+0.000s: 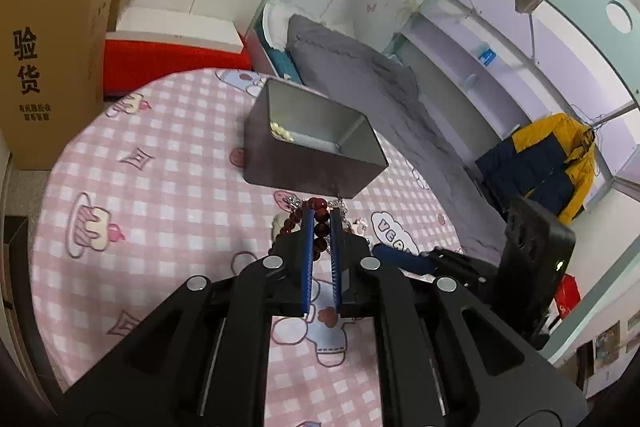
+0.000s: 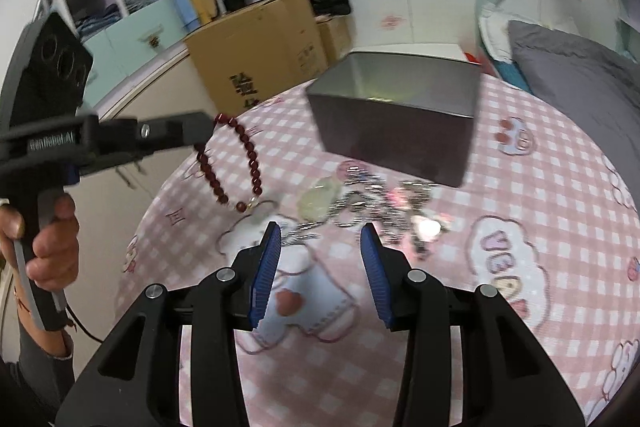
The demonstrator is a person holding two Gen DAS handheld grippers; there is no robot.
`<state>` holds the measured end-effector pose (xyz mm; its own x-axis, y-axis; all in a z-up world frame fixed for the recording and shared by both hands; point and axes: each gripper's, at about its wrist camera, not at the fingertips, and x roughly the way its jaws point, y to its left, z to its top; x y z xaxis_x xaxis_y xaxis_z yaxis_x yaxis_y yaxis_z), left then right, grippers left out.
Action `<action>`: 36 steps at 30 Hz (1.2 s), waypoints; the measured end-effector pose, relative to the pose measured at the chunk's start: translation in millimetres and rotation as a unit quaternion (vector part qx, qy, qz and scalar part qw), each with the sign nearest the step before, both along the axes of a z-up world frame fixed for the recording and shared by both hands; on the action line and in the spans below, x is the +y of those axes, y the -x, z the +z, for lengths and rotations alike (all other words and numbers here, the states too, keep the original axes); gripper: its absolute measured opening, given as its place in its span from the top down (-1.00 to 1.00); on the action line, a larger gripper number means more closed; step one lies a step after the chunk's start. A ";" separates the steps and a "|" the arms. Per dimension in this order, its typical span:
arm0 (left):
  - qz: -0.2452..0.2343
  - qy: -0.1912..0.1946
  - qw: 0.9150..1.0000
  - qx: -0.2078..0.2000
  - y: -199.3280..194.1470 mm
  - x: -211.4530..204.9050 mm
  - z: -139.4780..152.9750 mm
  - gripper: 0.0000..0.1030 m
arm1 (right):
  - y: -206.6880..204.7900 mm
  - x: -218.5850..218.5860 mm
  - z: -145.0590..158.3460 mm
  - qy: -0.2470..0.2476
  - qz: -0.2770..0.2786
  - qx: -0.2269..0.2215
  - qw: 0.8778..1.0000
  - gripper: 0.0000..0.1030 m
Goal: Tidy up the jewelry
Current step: 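Grasp the silver chain necklace with the right tool while the left tool holds the red bracelet up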
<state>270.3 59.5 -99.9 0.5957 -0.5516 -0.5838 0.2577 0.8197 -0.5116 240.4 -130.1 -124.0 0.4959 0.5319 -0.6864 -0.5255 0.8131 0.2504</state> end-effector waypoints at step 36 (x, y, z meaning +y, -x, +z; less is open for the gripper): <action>-0.034 -0.003 0.999 -0.018 5.7 -11.8 26.4 0.85 | 1.8 -0.9 39.1 0.040 -0.024 -0.061 0.997 0.98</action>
<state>264.7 47.7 -73.5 0.5782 -0.5881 -0.5656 0.3314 0.8027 -0.4958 238.6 -130.9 -84.9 0.6020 0.4523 -0.6581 -0.5086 0.8525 0.1207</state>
